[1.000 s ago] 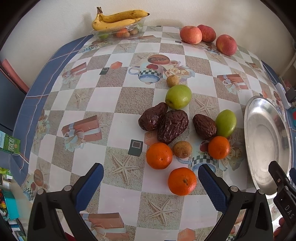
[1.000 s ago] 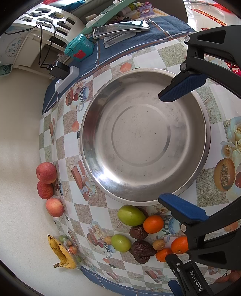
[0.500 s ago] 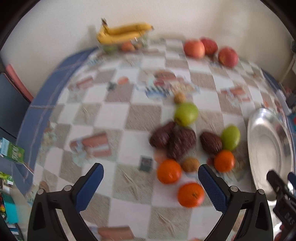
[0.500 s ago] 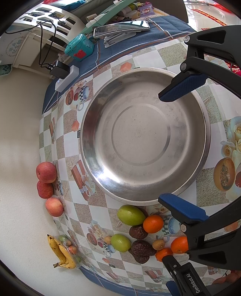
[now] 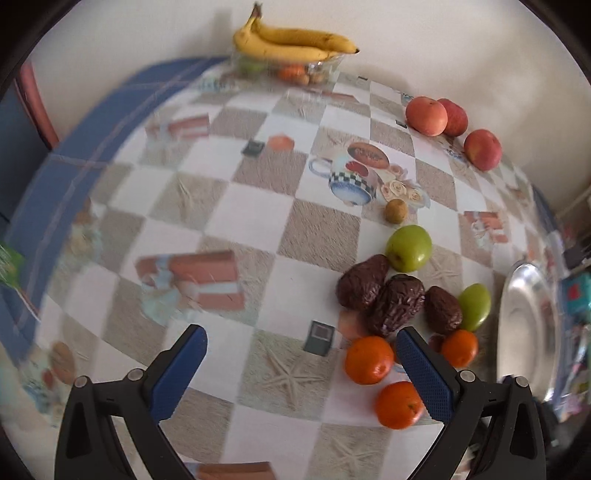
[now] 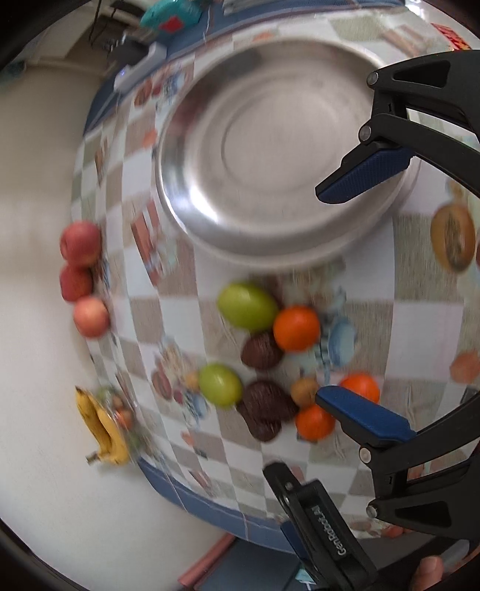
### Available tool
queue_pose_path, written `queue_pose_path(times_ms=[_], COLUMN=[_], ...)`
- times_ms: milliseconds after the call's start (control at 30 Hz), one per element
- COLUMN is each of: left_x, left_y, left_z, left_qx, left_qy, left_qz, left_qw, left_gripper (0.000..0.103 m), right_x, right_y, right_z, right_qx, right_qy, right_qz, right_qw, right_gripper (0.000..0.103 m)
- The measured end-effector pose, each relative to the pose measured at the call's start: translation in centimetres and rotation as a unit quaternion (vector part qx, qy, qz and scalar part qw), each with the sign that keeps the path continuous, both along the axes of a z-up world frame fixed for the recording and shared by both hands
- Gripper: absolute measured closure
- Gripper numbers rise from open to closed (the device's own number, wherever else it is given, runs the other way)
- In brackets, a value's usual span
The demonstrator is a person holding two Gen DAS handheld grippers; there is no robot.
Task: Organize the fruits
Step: 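Grasp an orange mandarin with the right gripper while the left gripper grasps another mandarin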
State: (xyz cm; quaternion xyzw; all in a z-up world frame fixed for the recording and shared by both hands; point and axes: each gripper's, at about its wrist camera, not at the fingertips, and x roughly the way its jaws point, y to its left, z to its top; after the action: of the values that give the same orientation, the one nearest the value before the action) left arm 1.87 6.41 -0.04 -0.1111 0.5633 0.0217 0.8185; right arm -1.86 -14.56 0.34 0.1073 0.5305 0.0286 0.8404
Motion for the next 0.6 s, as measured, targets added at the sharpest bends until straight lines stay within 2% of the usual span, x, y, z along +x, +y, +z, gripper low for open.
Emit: queue_pose_path(times_ms=[233,433,600], left_x=[0.1,0.3,0.3], left_y=[-0.6,-0.8,-1.3], left_z=[-0.7,-1.3,-1.5], left_qx=[-0.007,-0.011,-0.026], left_qy=[0.013,0.023,0.025], left_qz=[-0.010,-0.019,-0.028], left_qw=[0.9998,0.9995,0.9990], left_gripper=[0.000,0.000,0.001], right_x=[0.5,0.7,0.7], right_y=[3.4,5.2,6.0], right_z=[-1.1,-2.8,-3.6], right_qx=[0.007,0.003,0.004], right_qy=[0.014,0.050,0.060], right_qz=[0.058,0.074,0.090], right_qw=[0.998,0.996,0.994], right_gripper=[0.004,0.004,0.014])
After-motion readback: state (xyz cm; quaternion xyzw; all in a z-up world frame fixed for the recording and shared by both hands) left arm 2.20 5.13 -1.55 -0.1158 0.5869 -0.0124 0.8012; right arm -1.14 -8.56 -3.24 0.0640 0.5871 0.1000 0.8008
